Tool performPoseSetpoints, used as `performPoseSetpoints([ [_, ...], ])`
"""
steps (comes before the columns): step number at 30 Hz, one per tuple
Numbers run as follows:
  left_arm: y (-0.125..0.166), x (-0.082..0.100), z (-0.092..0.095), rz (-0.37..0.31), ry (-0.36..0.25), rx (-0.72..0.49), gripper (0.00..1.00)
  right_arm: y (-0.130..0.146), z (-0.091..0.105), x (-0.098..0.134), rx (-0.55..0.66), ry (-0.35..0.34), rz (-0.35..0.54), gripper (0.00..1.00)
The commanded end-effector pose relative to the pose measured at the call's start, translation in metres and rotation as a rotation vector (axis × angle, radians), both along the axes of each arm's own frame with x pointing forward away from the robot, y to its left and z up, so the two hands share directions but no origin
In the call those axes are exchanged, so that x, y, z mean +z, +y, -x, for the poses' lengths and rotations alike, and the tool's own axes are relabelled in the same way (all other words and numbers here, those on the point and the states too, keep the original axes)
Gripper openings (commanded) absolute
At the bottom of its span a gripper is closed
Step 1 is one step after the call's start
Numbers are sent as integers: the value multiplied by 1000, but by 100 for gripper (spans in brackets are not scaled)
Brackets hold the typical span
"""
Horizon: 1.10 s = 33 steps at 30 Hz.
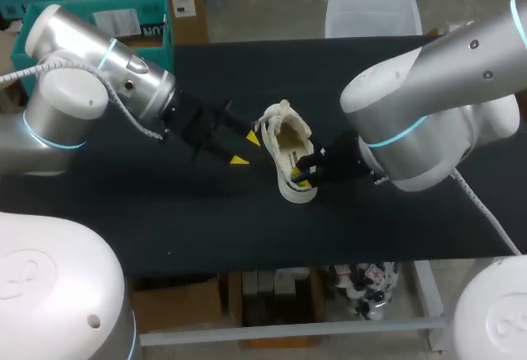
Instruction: Open the shoe tongue, take the insole out of the shoe, put the insole back into the shoe, and pack the shoe into the shoebox
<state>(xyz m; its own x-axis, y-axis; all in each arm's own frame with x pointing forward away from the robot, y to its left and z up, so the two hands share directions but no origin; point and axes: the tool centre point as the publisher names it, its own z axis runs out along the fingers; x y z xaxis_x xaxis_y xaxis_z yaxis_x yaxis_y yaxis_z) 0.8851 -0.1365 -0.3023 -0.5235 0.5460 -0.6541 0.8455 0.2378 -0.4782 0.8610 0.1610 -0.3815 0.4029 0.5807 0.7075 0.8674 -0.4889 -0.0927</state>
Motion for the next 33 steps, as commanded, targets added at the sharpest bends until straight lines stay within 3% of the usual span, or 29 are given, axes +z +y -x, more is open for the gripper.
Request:
performPoseSetpoints([
  [1,-1,-2,2,2,-3,6,44,-4,7,15,-4,23,64,25],
  [11,-2,-3,1,3,3,7,45,-10,10,27,-14,2,82,22],
  [13,-2,-3,1,3,4,8,44,-7,7,26,-9,-2,77,15],
  [14,-2,-3,1,3,5,9,44,-5,5,25,-6,-5,74,1],
  [15,-2,-3,0,1,5,10,44,-4,3,24,-2,-6,72,0],
  [26,14,1,-3,-12,10,36,44,4,-12,-2,29,6,60,0],
  [33,20,-2,-3,-8,22,50,45,9,-15,-21,40,20,103,0],
])
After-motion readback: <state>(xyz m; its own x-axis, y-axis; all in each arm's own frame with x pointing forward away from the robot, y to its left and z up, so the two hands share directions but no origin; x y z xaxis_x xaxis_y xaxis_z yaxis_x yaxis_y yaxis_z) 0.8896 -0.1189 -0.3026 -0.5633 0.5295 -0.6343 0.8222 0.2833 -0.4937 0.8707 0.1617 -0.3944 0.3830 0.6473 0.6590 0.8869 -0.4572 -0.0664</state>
